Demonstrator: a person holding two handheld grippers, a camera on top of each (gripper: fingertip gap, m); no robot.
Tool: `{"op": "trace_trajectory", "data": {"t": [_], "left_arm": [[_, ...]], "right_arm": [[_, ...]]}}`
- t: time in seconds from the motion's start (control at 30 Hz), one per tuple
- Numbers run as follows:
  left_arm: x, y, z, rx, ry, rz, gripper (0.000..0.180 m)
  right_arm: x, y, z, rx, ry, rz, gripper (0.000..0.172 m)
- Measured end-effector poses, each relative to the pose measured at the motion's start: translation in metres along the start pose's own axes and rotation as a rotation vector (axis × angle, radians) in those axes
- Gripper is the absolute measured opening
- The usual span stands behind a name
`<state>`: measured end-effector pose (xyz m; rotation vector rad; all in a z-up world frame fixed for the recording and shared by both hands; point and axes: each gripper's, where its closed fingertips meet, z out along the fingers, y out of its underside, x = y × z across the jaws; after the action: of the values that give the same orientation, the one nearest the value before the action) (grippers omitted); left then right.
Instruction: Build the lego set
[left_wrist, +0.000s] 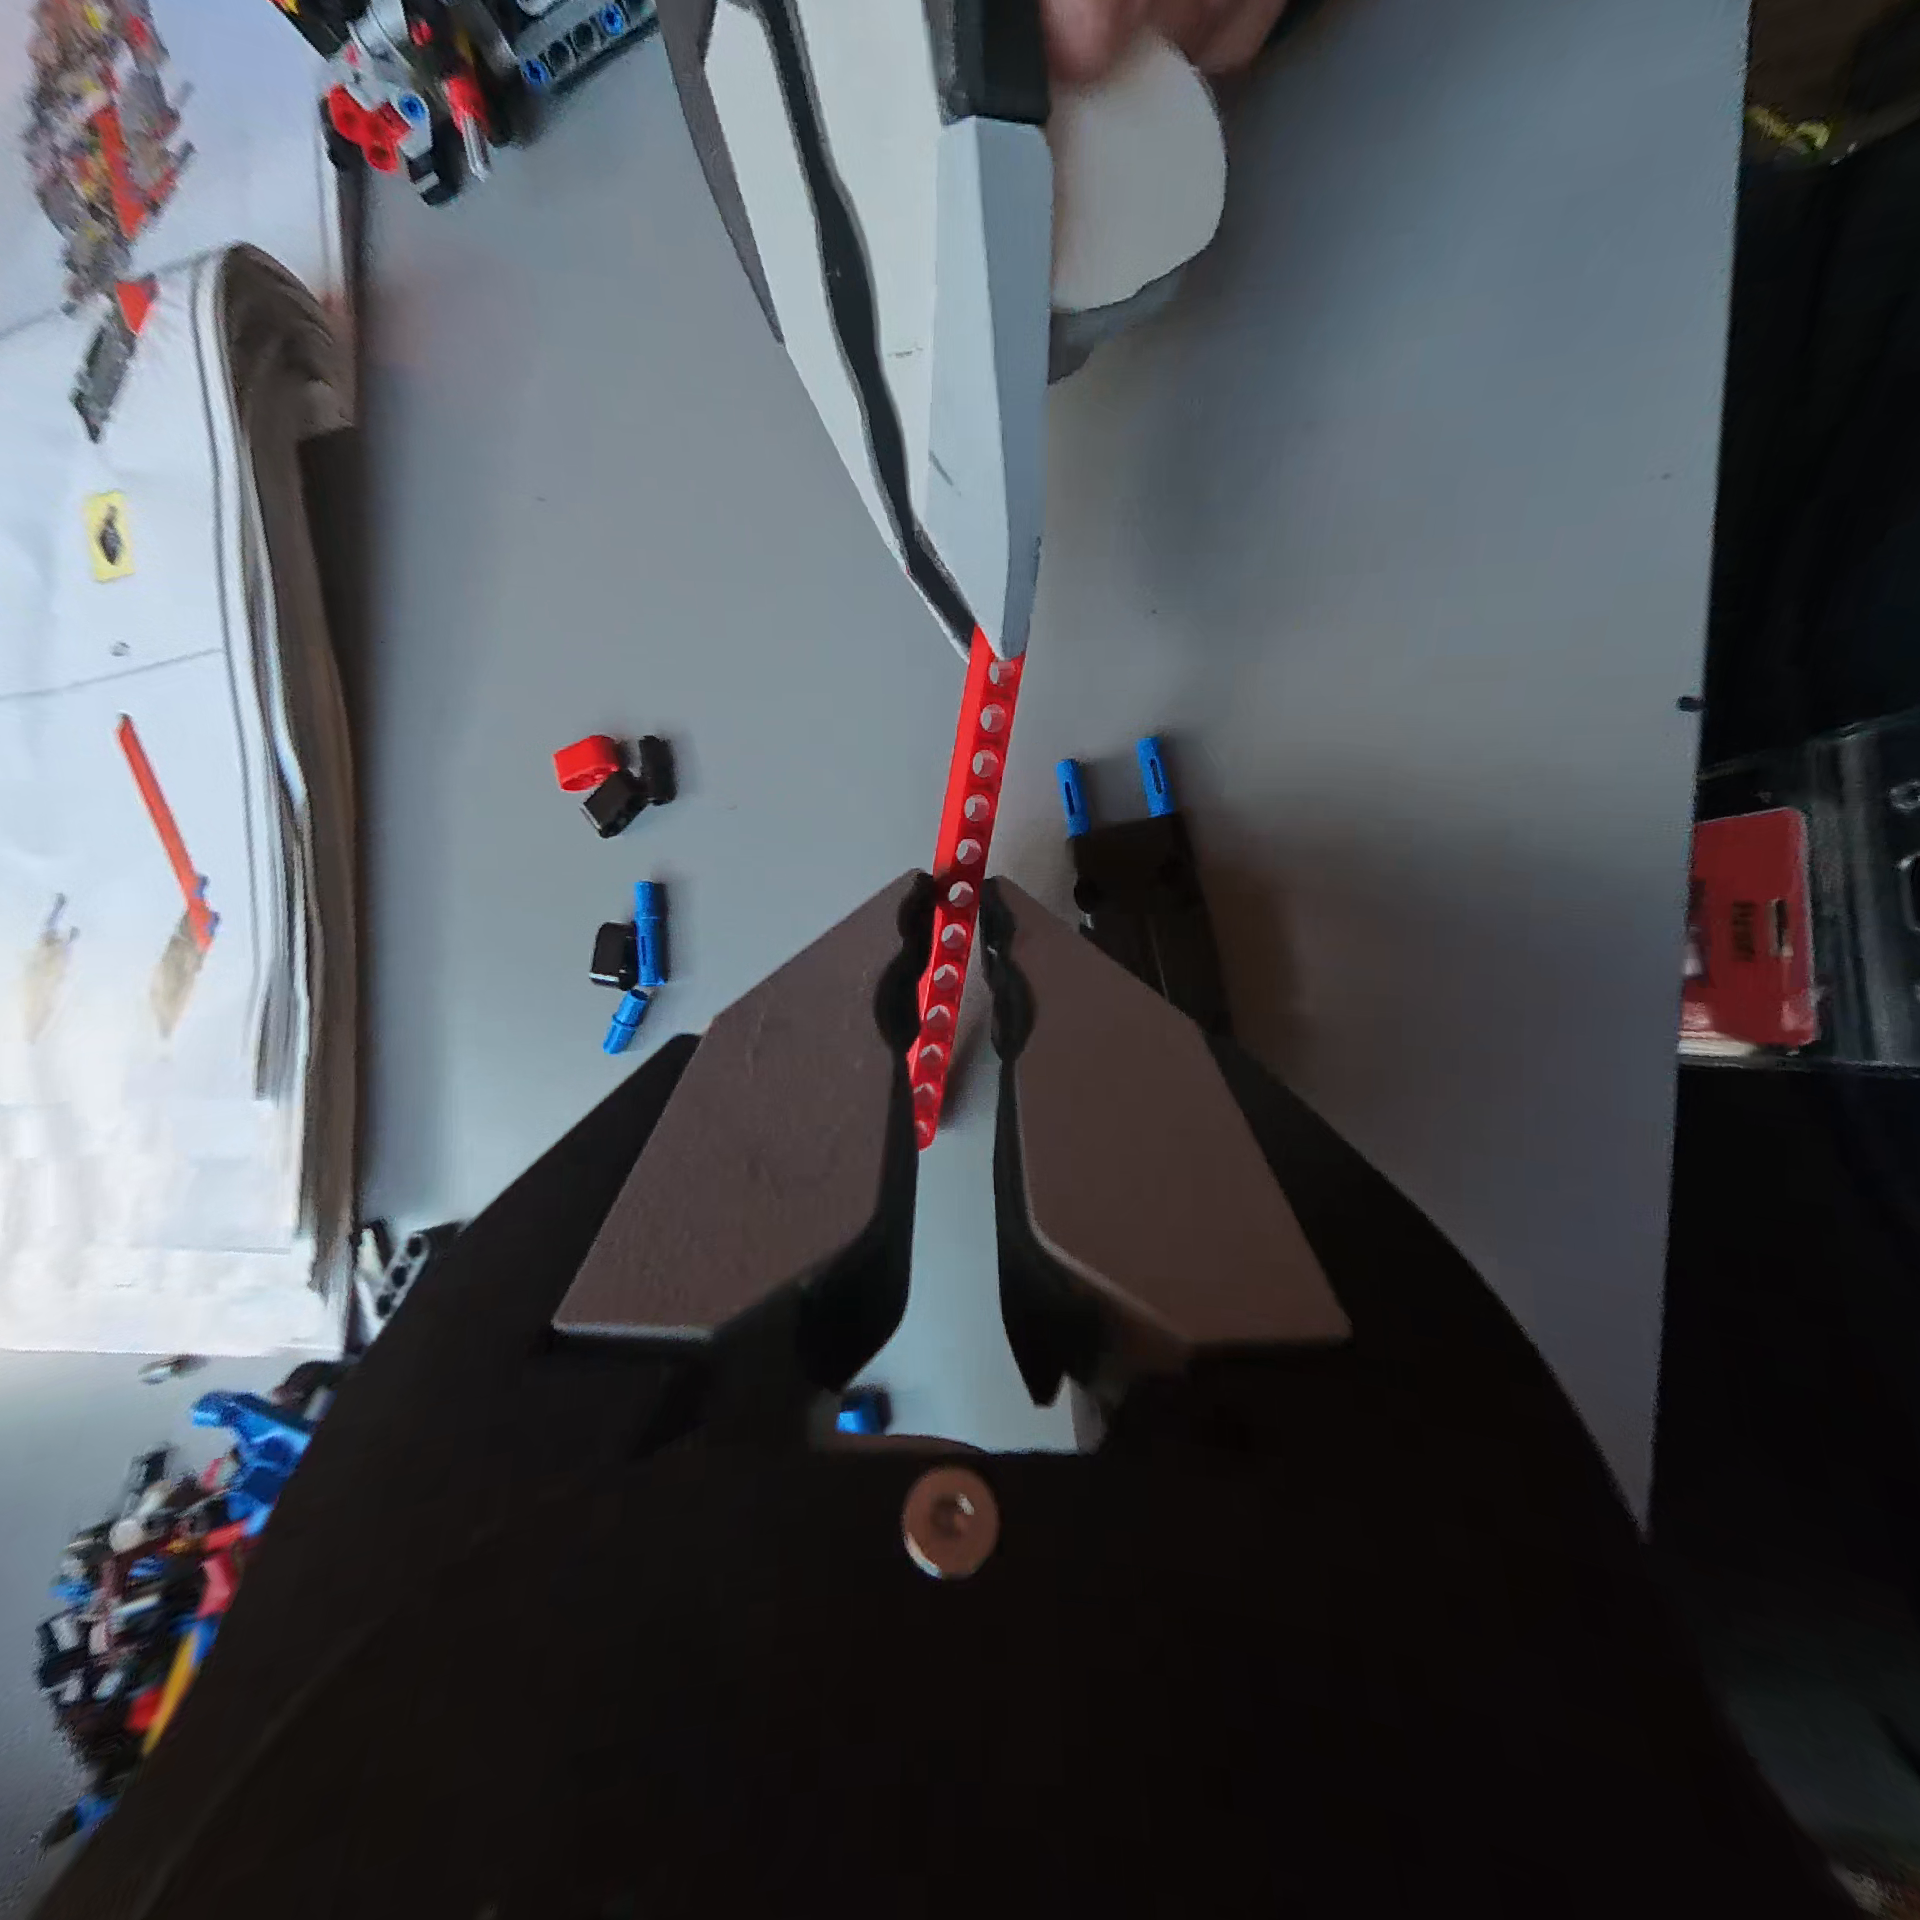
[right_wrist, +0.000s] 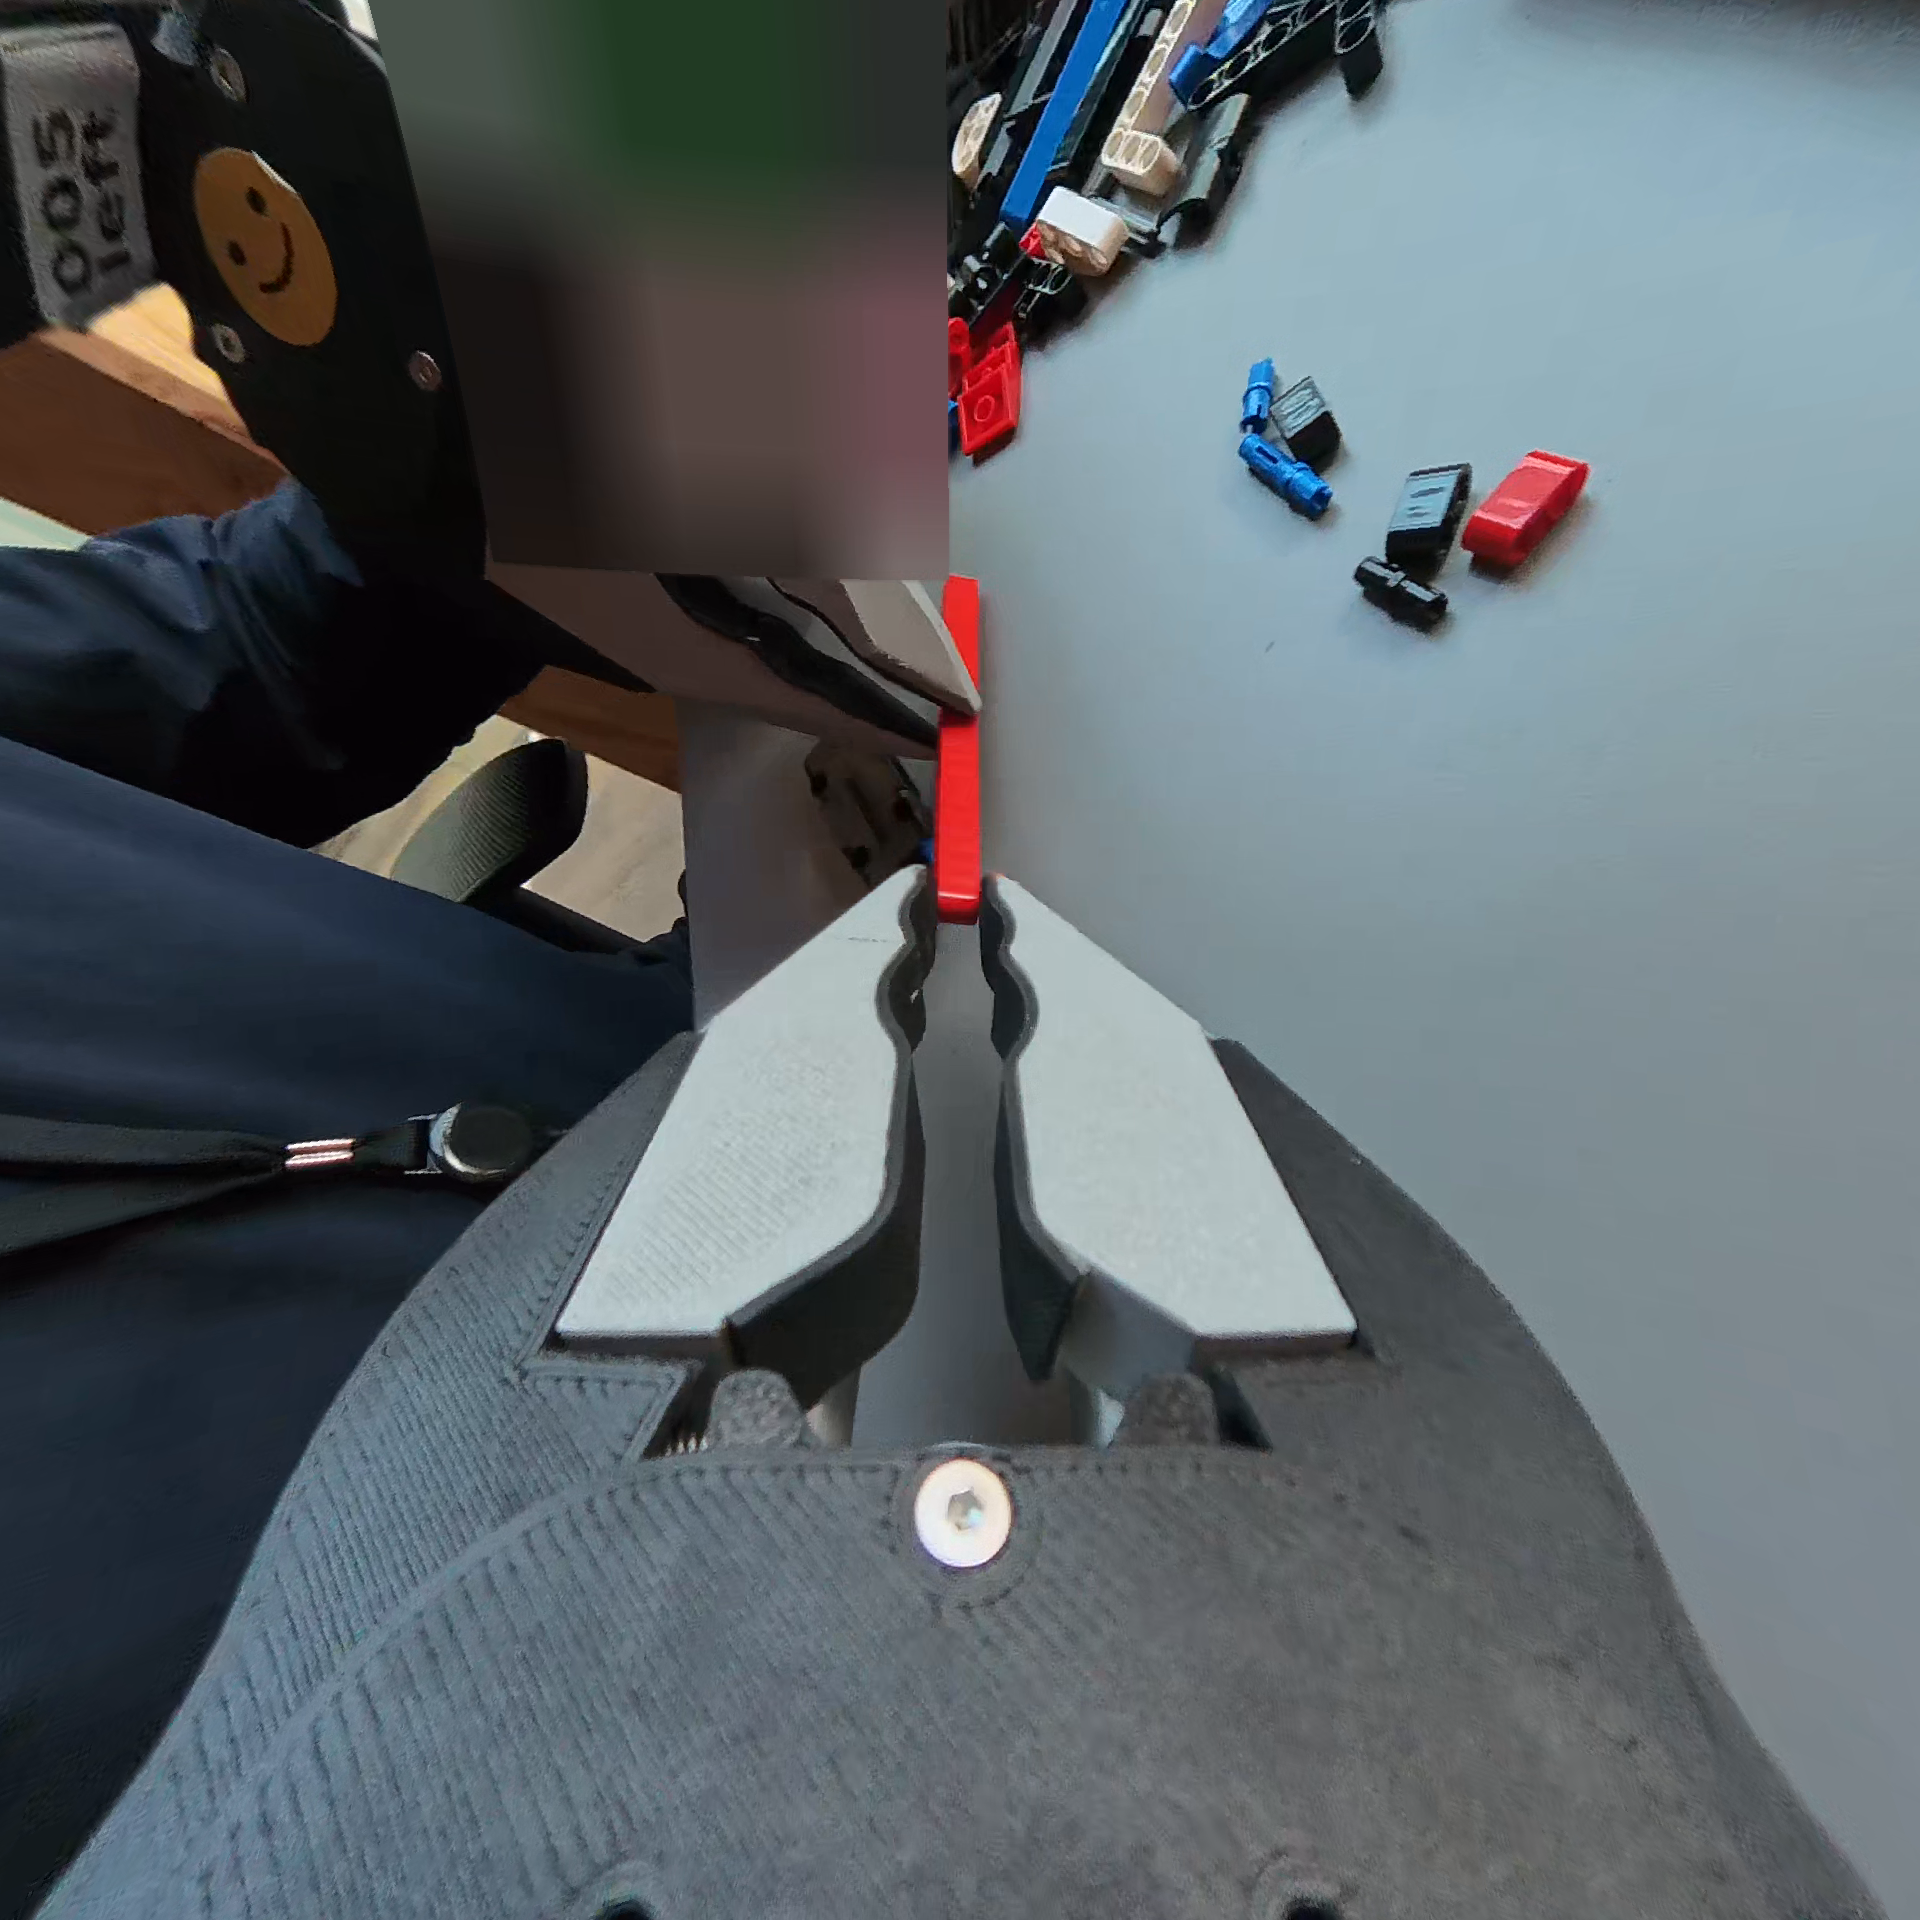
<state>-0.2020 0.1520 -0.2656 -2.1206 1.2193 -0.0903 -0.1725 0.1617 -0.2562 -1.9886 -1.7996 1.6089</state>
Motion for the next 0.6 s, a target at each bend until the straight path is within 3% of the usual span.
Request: {"op": "trace_trajectory", "data": {"t": [0.1,0.3,0.6], "left_arm": [[0.001,0.007,0.001,-0.032,0.077,-0.13,0.006],[-0.007,0.017,0.003,-0.065,0.182,-0.403,0.006],[-0.004,0.015,0.006,-0.06,0.194,-0.416,0.015]], "right_arm": [[0.008,-0.003,-0.004,0.024,0.074,-0.031,0.013],[0.007,-0.009,-0.014,0.051,0.179,-0.164,0.013],[-0.003,0.004,-0.006,0.009,0.225,-0.332,0.012]]}}
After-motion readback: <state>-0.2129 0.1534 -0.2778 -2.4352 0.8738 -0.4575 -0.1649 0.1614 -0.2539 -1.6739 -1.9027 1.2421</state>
